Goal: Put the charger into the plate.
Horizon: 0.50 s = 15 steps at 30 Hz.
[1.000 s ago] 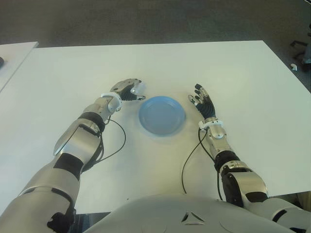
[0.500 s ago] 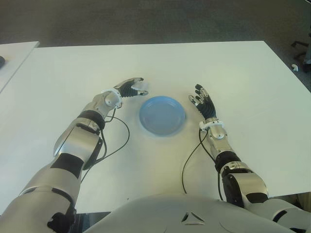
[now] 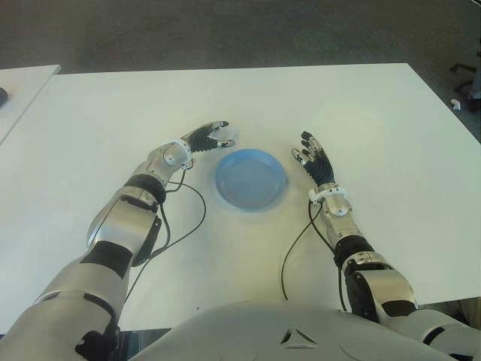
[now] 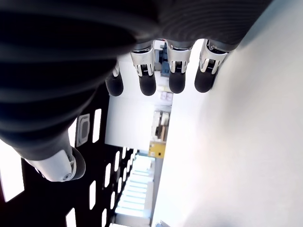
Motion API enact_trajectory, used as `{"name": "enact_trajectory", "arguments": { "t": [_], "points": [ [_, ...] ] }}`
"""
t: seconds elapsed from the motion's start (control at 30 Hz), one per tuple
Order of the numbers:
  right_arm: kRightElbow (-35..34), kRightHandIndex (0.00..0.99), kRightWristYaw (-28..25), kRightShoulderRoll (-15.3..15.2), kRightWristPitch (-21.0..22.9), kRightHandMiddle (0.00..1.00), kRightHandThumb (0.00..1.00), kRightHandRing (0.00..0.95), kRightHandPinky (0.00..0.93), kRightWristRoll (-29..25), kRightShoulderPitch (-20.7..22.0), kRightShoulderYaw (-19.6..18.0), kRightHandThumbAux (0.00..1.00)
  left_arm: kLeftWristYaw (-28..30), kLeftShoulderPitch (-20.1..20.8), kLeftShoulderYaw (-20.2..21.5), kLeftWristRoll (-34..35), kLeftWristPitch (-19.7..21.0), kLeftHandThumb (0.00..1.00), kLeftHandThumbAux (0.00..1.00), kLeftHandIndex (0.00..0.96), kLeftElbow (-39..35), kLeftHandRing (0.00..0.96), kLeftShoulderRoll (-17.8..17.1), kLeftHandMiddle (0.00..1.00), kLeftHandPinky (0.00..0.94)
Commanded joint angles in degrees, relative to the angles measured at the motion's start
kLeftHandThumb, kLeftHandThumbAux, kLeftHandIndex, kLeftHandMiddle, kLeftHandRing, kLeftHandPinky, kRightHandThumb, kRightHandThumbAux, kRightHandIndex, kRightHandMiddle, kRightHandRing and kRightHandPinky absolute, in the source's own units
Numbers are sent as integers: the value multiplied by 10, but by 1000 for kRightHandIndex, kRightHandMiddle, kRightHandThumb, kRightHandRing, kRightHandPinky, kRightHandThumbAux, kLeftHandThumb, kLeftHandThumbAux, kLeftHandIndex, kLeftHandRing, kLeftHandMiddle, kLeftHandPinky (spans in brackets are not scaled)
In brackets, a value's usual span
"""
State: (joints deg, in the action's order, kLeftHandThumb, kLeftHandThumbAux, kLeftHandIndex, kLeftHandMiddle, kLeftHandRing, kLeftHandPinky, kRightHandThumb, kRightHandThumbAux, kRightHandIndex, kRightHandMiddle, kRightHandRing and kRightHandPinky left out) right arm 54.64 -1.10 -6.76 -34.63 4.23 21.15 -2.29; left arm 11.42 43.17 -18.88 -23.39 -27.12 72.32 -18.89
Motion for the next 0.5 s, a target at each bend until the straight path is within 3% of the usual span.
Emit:
{"name": "enact_trajectory", "arguments": {
  "t": [0.03,0.23,0.33,0.5],
  "points": [
    [9,6,-2,4,22,42,153,44,57,-3,-25,1,586,24,-70,-33,-36,-33,0,426,0,1,0,-37,0,0],
    [6,4,2,6,21,41,147,43,49,-3,-27,-1,602,-30,-81,-69,-76,-80,0,423,0,-26,0,-73,0,0],
    [3,1,6,9,21,40,147,39,46,-3,-27,-1,631,-90,-84,-104,-124,-99,0,426,0,-45,0,-100,0,0],
    [-7,0,4,12,25,41,153,36,44,-8,-29,-4,662,-143,-92,-126,-161,-134,0,429,0,-69,0,-142,0,0]
  ]
}}
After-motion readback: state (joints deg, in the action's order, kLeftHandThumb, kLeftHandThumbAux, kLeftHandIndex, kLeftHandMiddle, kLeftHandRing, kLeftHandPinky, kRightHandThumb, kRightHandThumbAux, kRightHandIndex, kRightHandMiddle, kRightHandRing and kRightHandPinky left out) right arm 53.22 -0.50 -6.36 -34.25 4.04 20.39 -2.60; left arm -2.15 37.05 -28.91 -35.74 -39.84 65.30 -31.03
